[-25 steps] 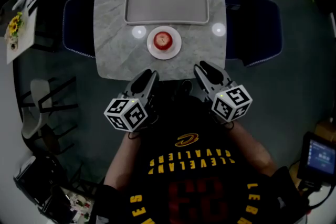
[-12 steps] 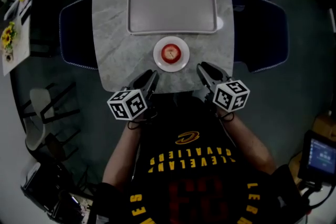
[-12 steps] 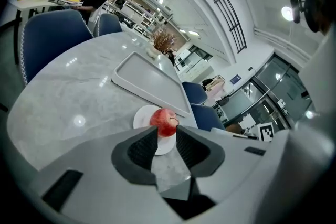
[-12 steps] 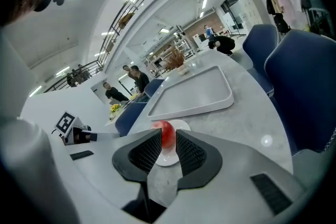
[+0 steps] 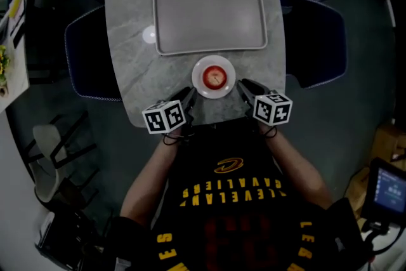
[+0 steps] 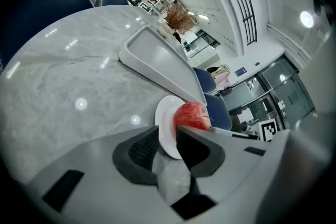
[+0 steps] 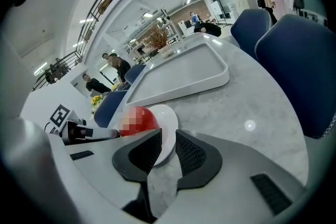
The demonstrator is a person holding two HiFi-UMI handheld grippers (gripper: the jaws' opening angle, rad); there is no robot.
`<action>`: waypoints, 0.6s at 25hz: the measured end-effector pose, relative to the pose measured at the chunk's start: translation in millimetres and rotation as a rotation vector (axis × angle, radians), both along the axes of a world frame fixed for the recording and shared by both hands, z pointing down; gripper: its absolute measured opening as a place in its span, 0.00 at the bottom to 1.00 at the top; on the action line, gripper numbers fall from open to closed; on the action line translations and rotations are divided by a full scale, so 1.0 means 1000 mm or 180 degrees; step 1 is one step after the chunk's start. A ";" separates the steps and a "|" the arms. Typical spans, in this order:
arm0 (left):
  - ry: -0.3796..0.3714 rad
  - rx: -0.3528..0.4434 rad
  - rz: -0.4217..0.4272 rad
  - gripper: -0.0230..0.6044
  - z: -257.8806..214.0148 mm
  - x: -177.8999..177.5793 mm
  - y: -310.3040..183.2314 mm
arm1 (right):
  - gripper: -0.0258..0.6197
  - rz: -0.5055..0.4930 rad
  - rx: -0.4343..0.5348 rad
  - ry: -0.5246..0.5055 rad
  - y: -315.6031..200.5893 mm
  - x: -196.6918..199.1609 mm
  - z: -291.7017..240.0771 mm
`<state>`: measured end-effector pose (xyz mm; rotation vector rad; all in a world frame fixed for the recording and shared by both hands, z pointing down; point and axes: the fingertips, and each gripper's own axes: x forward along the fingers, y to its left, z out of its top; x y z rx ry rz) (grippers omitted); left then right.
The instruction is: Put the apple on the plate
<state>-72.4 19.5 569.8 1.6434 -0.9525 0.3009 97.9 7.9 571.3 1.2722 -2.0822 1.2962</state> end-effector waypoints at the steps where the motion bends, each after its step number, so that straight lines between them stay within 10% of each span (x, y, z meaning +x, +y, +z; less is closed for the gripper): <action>1: -0.0043 0.0009 0.0072 0.19 0.004 -0.001 -0.003 | 0.18 -0.0017 -0.0040 0.0023 -0.001 -0.003 0.004; 15: -0.0137 -0.0339 0.0085 0.19 0.032 0.010 -0.004 | 0.18 -0.0077 -0.0441 -0.0209 -0.002 -0.005 0.032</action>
